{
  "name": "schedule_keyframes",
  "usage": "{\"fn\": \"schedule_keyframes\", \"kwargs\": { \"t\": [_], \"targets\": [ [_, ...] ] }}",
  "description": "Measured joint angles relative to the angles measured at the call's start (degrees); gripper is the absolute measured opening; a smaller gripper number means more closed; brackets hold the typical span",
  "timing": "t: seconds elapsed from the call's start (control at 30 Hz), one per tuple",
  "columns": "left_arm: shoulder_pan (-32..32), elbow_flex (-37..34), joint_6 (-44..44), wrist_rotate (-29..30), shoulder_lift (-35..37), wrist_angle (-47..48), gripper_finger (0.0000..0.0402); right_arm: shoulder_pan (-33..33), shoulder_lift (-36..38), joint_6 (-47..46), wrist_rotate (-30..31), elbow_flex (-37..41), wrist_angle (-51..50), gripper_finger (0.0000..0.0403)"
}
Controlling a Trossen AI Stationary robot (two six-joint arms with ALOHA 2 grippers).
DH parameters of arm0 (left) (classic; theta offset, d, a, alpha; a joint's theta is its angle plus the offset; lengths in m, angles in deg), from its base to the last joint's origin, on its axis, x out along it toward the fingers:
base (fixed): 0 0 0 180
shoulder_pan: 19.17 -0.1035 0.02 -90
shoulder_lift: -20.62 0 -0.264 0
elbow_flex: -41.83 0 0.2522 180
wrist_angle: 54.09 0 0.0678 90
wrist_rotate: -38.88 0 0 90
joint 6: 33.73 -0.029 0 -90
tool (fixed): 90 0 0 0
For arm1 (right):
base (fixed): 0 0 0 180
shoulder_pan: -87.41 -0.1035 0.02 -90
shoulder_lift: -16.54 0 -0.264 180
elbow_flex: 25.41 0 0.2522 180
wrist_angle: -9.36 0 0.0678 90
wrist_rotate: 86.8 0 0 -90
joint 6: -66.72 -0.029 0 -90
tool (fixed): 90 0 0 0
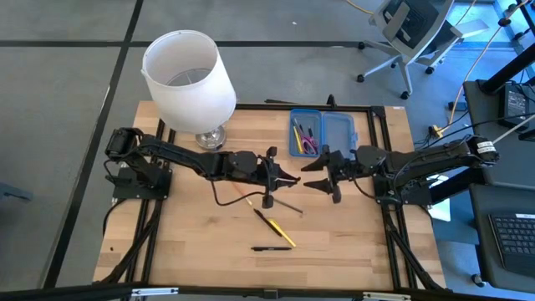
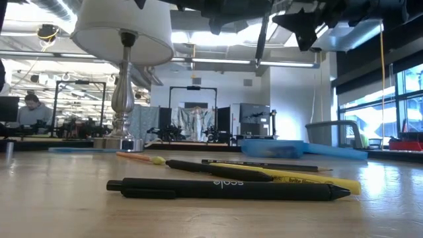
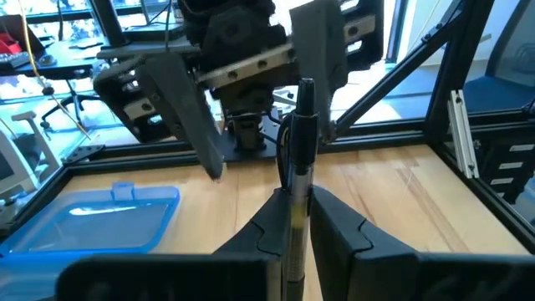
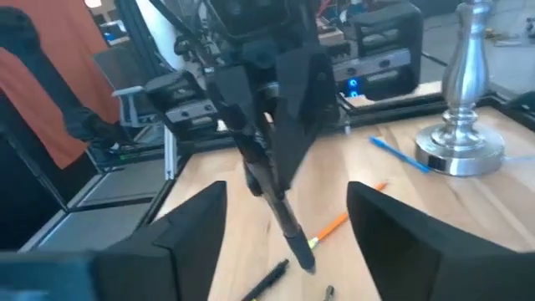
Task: Pick & place school supplies into a supply box
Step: Put the black transparent pen into the blue supply box
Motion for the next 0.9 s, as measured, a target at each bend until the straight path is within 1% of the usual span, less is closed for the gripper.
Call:
{"fn": "schedule_keyframes", "kwargs": {
  "t": [0.1,0.23,0.37,0.57,0.7,0.9],
  "targets": [
    [0.0,0.0,0.92,0.02,0.0,-0.1,0.0025,-0.41,0.0,0.68,0.08,-0.02,3.93,0.0272],
    [0.0,0.0,1.96,0.04,0.0,-0.44,0.0025,-1.42,-0.93,1.89,2.68,-0.02,6.82,0.0277],
    [0.0,0.0,1.94,0.04,0.0,-1.82,0.0025,-2.32,-3.79,2.55,3.03,-0.02,10.25,0.0277],
    [0.0,0.02,1.94,0.16,0.0,-3.89,0.0025,-3.1,-8.45,4.17,3.04,0.0,19.67,0.0276],
    [0.0,0.02,1.94,0.17,0.0,-3.85,0.0025,-3.08,-8.98,3.95,3.1,-0.02,21.6,0.0258],
    [0.0,0.02,1.96,0.19,0.0,-4.53,0.0025,-3.08,-9.51,3.15,3.08,-0.02,21.28,0.0208]
  ]
}}
